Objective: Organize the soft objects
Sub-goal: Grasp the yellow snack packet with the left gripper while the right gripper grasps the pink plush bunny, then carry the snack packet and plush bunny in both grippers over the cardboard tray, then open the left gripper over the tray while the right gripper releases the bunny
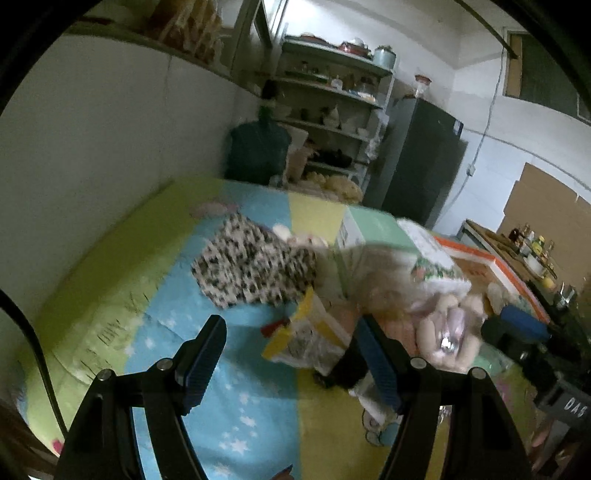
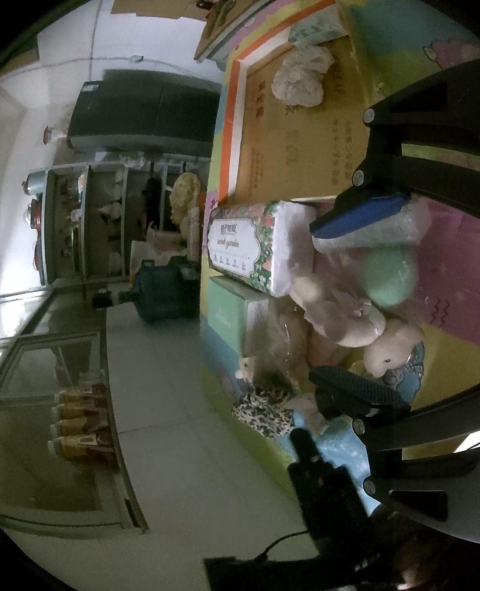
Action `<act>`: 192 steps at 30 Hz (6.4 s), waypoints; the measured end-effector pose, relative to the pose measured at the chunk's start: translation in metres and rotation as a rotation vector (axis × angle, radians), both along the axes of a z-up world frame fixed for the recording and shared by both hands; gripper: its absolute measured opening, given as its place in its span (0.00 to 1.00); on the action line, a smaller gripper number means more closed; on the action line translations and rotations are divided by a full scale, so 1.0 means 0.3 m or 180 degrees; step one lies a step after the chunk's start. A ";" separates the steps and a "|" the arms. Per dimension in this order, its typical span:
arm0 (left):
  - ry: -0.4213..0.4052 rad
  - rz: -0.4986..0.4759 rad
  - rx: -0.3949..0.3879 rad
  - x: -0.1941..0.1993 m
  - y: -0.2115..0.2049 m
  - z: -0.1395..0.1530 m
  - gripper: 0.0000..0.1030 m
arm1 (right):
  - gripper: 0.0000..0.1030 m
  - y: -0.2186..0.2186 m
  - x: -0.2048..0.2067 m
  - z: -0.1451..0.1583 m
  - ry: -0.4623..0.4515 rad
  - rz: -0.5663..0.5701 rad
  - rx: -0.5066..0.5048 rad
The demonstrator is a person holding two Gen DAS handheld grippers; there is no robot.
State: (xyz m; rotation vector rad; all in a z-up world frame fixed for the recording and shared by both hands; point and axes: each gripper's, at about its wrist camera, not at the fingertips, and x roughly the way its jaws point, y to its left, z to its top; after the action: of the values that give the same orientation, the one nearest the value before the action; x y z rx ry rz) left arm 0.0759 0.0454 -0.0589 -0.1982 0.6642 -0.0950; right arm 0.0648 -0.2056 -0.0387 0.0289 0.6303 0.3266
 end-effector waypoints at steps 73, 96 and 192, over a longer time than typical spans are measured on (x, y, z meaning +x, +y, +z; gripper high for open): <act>-0.0255 -0.0105 -0.0325 -0.011 -0.050 0.026 0.33 | 0.06 -0.015 -0.017 0.072 -0.0351 0.0234 0.0088; -0.0575 -0.0434 -0.0193 -0.007 -0.203 0.191 0.33 | 0.06 -0.136 -0.064 0.222 -0.0821 0.0044 0.0168; 0.0362 -0.1197 0.0227 0.409 -1.071 0.012 0.62 | 0.33 -1.002 0.215 -0.033 -0.0216 -0.0806 0.0504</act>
State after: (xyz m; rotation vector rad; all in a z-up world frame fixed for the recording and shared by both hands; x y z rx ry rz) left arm 0.1985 -0.2760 -0.0552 -0.0078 0.8115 -0.4227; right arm 0.1294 -0.5061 -0.0485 0.2464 0.5255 0.1310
